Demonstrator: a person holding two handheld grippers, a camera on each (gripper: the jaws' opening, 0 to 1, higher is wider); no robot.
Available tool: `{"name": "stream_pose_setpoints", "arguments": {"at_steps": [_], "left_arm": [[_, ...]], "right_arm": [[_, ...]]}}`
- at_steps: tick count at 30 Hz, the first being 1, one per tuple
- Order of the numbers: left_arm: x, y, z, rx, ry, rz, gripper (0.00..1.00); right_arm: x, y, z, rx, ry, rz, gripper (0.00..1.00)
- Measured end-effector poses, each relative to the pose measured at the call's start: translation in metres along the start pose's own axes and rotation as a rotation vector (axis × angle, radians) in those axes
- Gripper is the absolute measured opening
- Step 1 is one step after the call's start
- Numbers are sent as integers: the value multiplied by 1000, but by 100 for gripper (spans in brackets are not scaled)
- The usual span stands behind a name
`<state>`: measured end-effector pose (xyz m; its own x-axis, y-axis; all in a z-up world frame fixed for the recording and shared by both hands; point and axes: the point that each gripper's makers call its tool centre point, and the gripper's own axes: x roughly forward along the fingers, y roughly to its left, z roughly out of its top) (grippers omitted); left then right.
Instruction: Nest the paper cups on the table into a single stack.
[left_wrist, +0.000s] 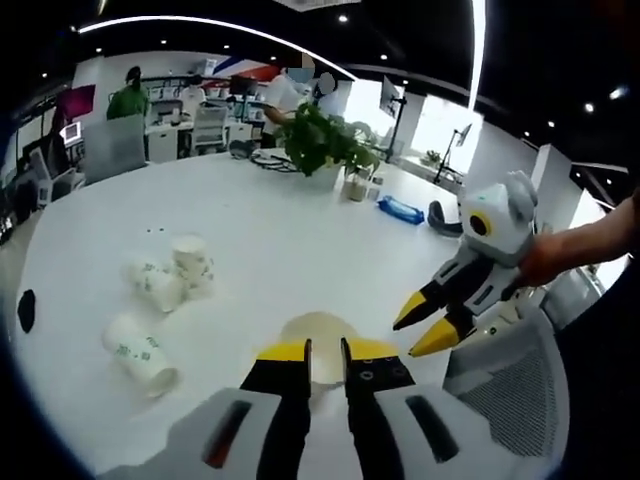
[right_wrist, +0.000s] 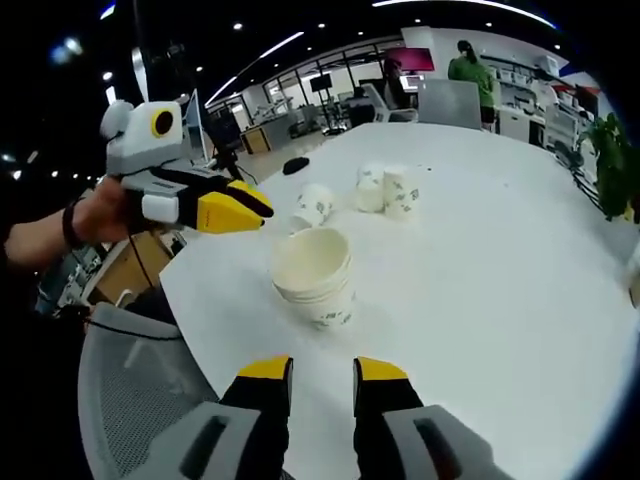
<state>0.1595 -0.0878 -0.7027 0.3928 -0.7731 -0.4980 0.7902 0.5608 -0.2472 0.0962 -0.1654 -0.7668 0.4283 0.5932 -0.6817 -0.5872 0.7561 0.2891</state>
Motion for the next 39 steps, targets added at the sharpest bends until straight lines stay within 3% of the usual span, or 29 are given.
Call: {"name": "stream_pose_setpoints", "arguments": {"at_steps": [7, 14, 17, 19, 23, 26, 30, 34, 39], "left_arm": [[-10, 33, 5, -15, -27, 55, 19], [-22, 92, 7, -33, -38, 165, 28], [-22, 110, 9, -40, -28, 191, 32], [-19, 136, 7, -37, -13, 226, 37], [-13, 167, 6, -11, 40, 269, 43], [-4, 194, 4, -13, 67, 276, 48], [4, 201, 0, -29, 131, 257, 55], [18, 222, -14, -30, 191, 232, 57], [32, 216, -32, -40, 279, 154, 58]], "right_arm": [[5, 5, -8, 8, 13, 13, 22], [12, 12, -18, 11, 42, 39, 22], [13, 18, -22, 7, 57, 46, 22], [18, 21, -23, 15, 60, 56, 22], [23, 32, -26, 15, 70, 72, 22], [30, 36, -28, 8, 81, 80, 22], [30, 39, -32, 20, 85, 80, 22], [30, 35, -36, 47, 87, 69, 22], [28, 31, -41, 67, 95, 62, 22]]}}
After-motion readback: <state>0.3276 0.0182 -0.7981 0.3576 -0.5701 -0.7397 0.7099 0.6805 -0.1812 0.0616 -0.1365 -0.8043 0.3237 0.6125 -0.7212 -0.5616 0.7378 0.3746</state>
